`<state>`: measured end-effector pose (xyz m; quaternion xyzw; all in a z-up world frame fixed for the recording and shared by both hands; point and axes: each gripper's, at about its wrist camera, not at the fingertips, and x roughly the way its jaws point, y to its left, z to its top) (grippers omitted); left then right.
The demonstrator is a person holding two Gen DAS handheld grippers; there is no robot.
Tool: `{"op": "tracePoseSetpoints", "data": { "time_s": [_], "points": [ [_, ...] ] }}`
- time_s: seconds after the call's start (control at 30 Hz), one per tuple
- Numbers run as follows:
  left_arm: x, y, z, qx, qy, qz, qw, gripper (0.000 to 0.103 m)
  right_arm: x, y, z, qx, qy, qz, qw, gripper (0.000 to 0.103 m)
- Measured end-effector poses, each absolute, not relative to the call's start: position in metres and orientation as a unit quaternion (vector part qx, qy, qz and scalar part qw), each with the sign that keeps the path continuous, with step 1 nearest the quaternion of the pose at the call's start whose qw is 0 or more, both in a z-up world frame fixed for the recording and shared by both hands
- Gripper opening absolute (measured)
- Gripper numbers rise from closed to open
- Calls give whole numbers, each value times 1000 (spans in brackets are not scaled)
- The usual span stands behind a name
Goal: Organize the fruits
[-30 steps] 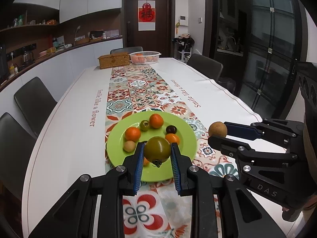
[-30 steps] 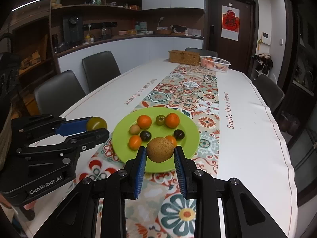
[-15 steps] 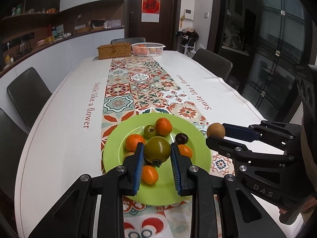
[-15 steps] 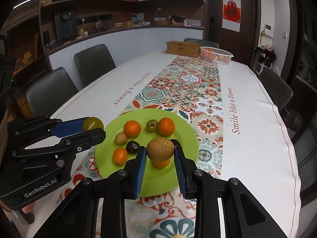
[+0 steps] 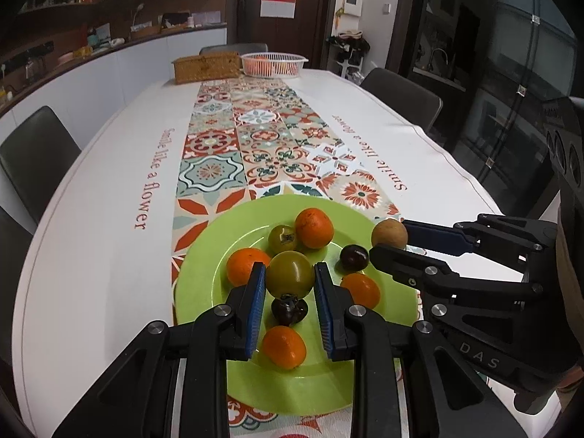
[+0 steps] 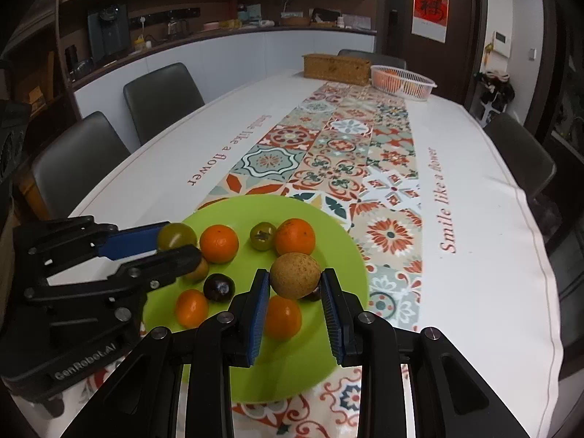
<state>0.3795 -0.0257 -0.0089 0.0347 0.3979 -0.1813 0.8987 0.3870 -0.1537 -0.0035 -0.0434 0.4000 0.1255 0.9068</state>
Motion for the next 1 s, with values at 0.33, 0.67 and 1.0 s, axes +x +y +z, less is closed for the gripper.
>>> {"op": "tracePoseSetpoints", "data": {
  "time_s": [0.33,0.67,1.0],
  "points": [
    [387,-22,-13,36,401,-177,898,34,398,-155,-14,-39,412,124,902,32],
    [357,-12,1,47,382,-146,911,37,373,-163,-6,-33,397,114,910,42],
    [296,-10,38,56,337,-113,933,59,305,-175,31,-20,339,90,936,53]
  ]
}}
